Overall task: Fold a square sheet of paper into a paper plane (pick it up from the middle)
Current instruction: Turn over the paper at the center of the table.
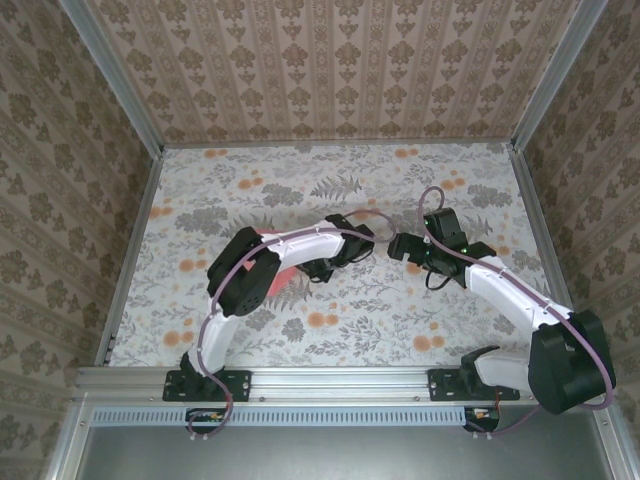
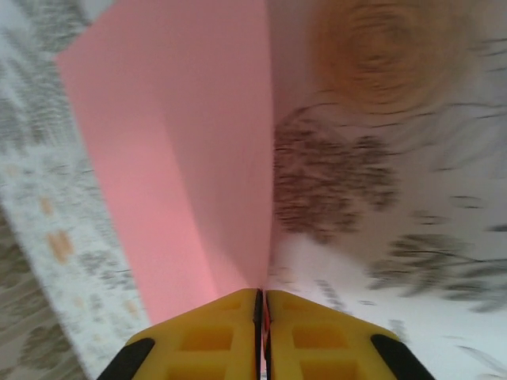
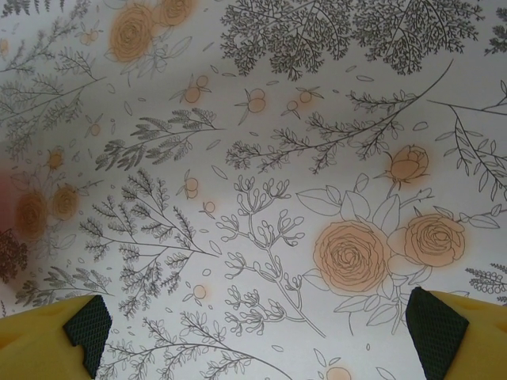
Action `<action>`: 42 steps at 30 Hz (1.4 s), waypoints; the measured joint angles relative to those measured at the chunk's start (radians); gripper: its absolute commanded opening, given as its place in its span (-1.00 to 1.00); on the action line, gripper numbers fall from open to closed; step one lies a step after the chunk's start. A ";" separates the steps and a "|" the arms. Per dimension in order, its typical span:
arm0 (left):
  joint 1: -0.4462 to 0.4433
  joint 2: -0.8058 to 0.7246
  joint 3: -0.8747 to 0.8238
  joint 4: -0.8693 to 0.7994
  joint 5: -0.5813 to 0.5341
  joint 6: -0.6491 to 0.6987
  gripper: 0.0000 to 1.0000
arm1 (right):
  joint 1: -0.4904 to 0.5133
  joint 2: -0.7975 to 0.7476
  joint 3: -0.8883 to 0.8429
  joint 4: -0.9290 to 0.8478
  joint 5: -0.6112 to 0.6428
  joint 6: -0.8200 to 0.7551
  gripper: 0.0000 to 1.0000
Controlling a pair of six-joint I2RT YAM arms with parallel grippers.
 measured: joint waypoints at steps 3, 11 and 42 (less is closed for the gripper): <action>-0.002 -0.006 -0.016 0.060 0.072 0.009 -0.69 | -0.002 0.000 -0.005 0.000 0.000 0.003 0.99; 0.020 -0.072 -0.114 0.217 0.271 0.019 -0.59 | -0.003 0.000 -0.006 0.000 -0.006 0.021 0.99; 0.166 -0.284 -0.425 0.610 0.704 -0.013 -0.62 | 0.208 0.330 0.030 0.247 -0.259 0.240 -0.33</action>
